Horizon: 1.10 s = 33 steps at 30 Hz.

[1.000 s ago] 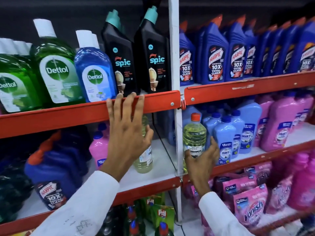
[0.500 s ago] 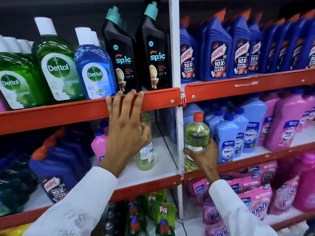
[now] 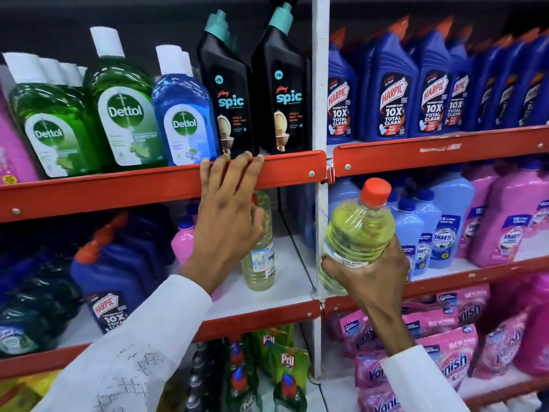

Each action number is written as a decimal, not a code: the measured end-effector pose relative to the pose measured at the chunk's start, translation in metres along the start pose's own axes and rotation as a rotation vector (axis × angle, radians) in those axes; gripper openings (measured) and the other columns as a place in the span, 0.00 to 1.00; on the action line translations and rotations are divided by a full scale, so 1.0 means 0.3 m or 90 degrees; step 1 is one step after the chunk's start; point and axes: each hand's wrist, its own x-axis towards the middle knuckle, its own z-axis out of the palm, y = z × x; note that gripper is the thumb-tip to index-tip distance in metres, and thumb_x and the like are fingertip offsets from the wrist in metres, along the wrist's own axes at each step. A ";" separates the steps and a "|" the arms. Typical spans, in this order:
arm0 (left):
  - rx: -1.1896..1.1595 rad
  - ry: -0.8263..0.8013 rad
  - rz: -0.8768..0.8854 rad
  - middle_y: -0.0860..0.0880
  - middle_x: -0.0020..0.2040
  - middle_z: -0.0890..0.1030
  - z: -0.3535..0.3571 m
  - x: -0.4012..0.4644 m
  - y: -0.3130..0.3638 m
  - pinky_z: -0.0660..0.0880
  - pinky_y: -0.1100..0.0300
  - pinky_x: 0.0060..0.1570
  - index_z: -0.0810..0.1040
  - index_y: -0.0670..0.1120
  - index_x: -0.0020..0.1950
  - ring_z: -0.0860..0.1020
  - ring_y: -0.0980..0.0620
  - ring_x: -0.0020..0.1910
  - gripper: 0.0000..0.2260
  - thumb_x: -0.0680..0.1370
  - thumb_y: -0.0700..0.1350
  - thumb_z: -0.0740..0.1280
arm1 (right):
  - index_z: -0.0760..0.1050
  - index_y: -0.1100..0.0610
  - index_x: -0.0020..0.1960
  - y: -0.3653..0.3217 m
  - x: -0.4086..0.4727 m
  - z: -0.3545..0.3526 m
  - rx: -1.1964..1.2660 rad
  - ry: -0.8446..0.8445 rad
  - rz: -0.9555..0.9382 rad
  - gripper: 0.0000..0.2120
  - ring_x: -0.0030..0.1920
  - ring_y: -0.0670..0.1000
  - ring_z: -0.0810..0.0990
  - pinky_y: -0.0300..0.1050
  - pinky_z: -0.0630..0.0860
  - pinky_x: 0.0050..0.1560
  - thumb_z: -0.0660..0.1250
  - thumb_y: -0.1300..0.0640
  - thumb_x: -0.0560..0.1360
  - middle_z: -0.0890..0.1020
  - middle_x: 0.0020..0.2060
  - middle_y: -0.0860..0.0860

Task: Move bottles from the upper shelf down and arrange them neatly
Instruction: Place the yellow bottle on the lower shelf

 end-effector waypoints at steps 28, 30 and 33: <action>-0.223 -0.080 -0.002 0.48 0.70 0.78 -0.073 0.065 -0.116 0.67 0.58 0.71 0.73 0.46 0.72 0.72 0.45 0.68 0.39 0.63 0.25 0.58 | 0.74 0.54 0.54 0.010 -0.129 0.465 -0.033 -0.189 0.025 0.36 0.46 0.49 0.76 0.39 0.71 0.46 0.80 0.46 0.50 0.76 0.48 0.50; -0.227 -0.074 -0.004 0.48 0.69 0.78 -0.077 0.065 -0.110 0.66 0.60 0.71 0.73 0.46 0.72 0.72 0.46 0.68 0.37 0.63 0.29 0.56 | 0.75 0.53 0.54 0.020 -0.139 0.475 -0.039 -0.206 0.020 0.35 0.45 0.48 0.75 0.35 0.69 0.42 0.80 0.47 0.50 0.75 0.48 0.49; -0.228 -0.072 0.002 0.49 0.69 0.78 -0.081 0.065 -0.109 0.63 0.64 0.69 0.73 0.46 0.72 0.72 0.46 0.67 0.38 0.61 0.32 0.53 | 0.75 0.53 0.55 0.036 -0.147 0.486 -0.036 -0.214 0.035 0.35 0.45 0.47 0.74 0.29 0.66 0.40 0.81 0.49 0.50 0.75 0.49 0.49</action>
